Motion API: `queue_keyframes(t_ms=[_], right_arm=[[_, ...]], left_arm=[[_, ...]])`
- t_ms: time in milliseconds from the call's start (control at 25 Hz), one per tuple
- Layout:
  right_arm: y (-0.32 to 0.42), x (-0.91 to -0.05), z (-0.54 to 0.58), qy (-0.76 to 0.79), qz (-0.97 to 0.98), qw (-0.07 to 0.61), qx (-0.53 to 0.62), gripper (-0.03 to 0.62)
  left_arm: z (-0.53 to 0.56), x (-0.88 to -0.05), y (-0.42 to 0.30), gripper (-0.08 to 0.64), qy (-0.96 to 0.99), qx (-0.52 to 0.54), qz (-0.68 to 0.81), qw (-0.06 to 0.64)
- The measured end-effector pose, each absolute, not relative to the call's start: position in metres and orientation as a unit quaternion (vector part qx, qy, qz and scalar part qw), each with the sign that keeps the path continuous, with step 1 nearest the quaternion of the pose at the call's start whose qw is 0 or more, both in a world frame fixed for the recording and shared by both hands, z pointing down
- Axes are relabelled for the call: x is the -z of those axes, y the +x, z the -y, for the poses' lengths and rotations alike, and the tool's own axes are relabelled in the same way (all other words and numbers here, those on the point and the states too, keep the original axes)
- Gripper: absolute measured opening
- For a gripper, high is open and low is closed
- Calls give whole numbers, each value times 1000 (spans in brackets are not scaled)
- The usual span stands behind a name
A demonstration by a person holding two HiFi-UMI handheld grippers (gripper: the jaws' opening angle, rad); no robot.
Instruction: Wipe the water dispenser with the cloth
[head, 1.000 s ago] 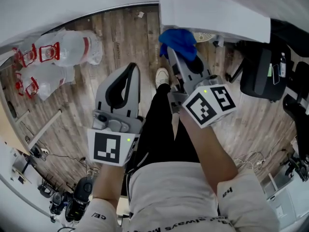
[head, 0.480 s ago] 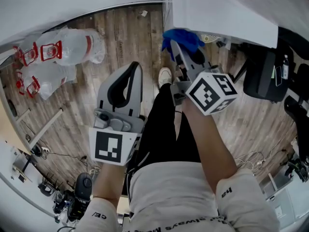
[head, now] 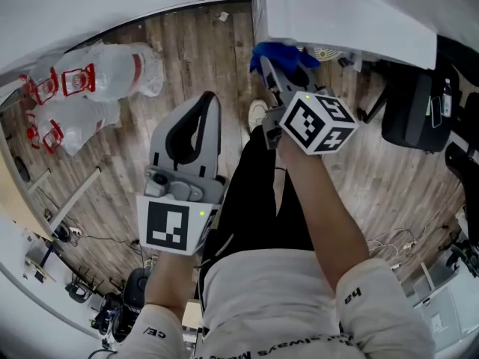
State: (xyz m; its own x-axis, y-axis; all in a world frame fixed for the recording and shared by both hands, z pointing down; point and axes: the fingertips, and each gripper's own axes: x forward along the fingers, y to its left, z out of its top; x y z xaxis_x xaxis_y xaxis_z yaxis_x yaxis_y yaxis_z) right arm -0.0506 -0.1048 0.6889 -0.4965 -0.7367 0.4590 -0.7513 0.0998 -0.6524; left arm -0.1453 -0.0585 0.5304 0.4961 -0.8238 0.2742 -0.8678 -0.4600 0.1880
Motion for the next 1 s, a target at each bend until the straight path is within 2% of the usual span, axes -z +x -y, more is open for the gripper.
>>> queue_keyframes(t_ms=[1000], right_arm=[[-55,-829,112,540,683,56,-489,80]], left_arm=[[66,-550,-155,18,846,-89,501,162]])
